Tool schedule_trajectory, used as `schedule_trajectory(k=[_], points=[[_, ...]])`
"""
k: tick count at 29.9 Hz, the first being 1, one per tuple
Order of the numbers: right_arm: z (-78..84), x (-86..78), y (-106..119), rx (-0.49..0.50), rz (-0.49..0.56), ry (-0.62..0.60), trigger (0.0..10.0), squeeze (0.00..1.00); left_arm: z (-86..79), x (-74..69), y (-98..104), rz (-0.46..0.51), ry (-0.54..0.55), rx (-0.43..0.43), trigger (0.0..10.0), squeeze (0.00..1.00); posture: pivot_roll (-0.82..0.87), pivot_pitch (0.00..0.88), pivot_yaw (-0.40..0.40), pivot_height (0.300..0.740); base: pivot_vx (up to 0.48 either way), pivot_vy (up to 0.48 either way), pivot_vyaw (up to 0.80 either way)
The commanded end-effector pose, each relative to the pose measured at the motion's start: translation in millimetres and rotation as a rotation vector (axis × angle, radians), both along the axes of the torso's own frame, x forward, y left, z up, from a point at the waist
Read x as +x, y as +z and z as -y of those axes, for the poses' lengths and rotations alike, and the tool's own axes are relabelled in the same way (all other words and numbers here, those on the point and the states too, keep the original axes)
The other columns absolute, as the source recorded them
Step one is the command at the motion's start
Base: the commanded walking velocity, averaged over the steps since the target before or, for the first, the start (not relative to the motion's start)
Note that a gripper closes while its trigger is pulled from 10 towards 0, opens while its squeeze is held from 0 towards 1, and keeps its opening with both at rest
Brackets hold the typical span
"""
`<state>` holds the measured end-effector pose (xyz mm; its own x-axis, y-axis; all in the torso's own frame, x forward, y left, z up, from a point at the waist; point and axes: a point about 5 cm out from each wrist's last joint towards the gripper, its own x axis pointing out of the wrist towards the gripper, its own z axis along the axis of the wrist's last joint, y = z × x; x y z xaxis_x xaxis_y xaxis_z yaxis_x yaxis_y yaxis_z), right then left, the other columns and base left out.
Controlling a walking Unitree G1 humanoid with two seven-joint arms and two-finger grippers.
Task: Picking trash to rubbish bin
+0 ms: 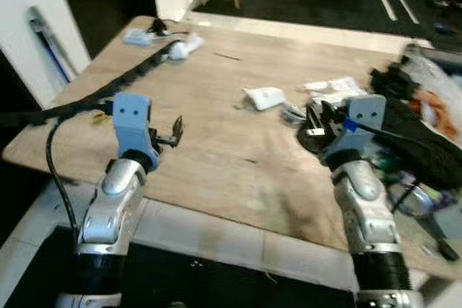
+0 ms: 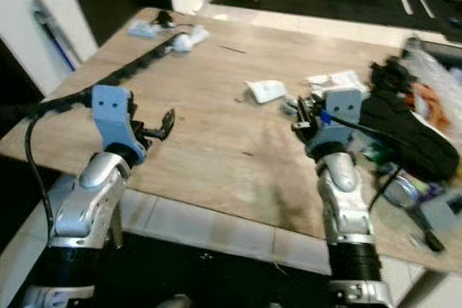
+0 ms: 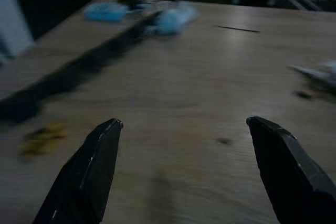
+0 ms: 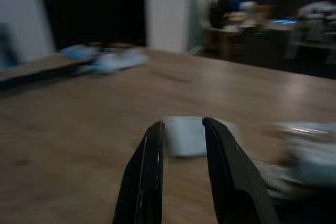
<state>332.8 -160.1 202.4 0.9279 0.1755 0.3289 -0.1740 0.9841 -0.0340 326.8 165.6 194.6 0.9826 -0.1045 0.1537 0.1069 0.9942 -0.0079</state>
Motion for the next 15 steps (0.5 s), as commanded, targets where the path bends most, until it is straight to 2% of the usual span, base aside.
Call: schedule_trajectory(k=[1,15], points=[[9.2,-2.2,-3.7,0.008,-0.006,-0.029,10.0,0.0,2.4,-1.0,-6.1,-0.024,-0.013,0.002,10.0,0.0,0.02,0.155,0.018,0.74,0.315,0.0,0.0],[14.7,-1.7,-2.3,0.027,-0.001,-0.052,10.0,0.0,4.4,0.2,-4.6,-0.022,-0.029,0.007,10.0,0.0,0.01,0.149,0.022,0.74,0.315,0.0,0.0]])
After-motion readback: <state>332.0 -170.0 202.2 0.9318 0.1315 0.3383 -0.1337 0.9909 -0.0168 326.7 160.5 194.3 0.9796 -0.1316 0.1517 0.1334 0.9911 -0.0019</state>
